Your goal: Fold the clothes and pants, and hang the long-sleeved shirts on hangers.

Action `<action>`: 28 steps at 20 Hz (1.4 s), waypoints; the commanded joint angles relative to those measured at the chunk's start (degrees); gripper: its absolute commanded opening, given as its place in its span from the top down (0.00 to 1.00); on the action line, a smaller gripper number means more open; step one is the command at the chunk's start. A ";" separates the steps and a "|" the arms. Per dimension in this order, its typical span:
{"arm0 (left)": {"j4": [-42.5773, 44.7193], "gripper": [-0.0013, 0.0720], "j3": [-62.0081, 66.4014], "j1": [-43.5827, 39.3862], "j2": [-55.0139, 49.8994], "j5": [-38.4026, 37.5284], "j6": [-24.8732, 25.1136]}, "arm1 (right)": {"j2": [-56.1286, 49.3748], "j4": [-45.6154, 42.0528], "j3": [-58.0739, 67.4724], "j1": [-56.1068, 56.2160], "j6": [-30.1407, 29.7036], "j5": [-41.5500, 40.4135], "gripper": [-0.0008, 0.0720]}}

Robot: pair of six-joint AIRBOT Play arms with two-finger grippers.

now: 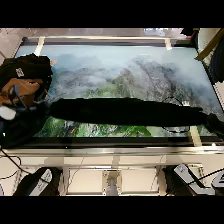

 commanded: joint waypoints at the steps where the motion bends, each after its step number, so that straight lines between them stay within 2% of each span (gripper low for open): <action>1: 1.97 0.97 -10.95 0.22 8.50 -2.08 -5.20 | 0.31 -12.57 -0.81 -0.02 0.87 3.02 0.95; 5: 7.78 0.97 -18.01 0.22 15.47 -2.12 -12.57 | 0.28 -19.37 -2.03 0.00 3.82 0.87 0.95; 8: 9.79 0.97 -19.23 0.22 16.83 -2.12 -13.70 | 0.17 -20.37 -2.23 0.00 3.91 1.33 0.93; 9: 9.42 0.84 -19.23 0.22 16.83 -2.12 -13.70 | 0.17 -20.44 -2.32 0.00 3.93 2.23 0.74; 10: 9.09 0.38 -19.12 0.22 16.85 -2.14 -13.70 | 0.24 -20.44 -2.27 0.00 4.48 2.99 0.51; 11: 8.79 0.02 -18.53 0.33 16.85 -2.16 -13.70 | 0.44 -20.46 -1.90 0.00 5.09 3.43 0.49; 15: 5.86 0.01 -9.88 0.26 18.62 -0.46 -13.55 | 2.36 -19.54 7.32 0.00 7.06 5.99 0.49; 17: -2.49 0.01 -5.86 -0.68 18.23 4.13 -5.14 | 3.04 -12.37 12.04 0.07 8.87 5.40 0.49; 19: -8.44 0.01 -4.44 -3.19 13.70 6.01 0.85 | 2.73 -1.88 12.61 0.07 6.23 3.91 0.49; 21: -10.19 0.01 -3.04 -7.67 5.33 5.86 4.24 | 1.55 1.16 12.61 0.07 6.03 3.69 0.49; 23: -11.76 0.01 0.98 -14.91 -4.66 6.49 10.88 | 0.66 1.11 12.61 0.07 6.03 5.01 0.49; 24: -10.73 0.01 4.37 -19.30 -10.01 7.08 13.29 | 0.52 1.11 12.61 0.07 6.01 5.49 0.49; 25: -7.32 0.01 8.50 -23.12 -14.99 6.95 13.66 | 0.55 1.11 12.63 0.07 5.86 5.51 0.49; 26: -0.96 0.01 13.75 -27.21 -20.13 5.84 13.42 | 0.55 1.09 12.63 0.07 5.27 5.51 0.49; 27: 6.69 0.01 19.08 -30.82 -24.55 3.39 11.15 | 0.55 1.07 12.63 0.07 4.63 5.49 0.49; 28: 17.07 0.01 25.14 -34.51 -28.94 -0.46 5.97 | 0.55 1.07 12.63 0.04 4.20 5.44 0.49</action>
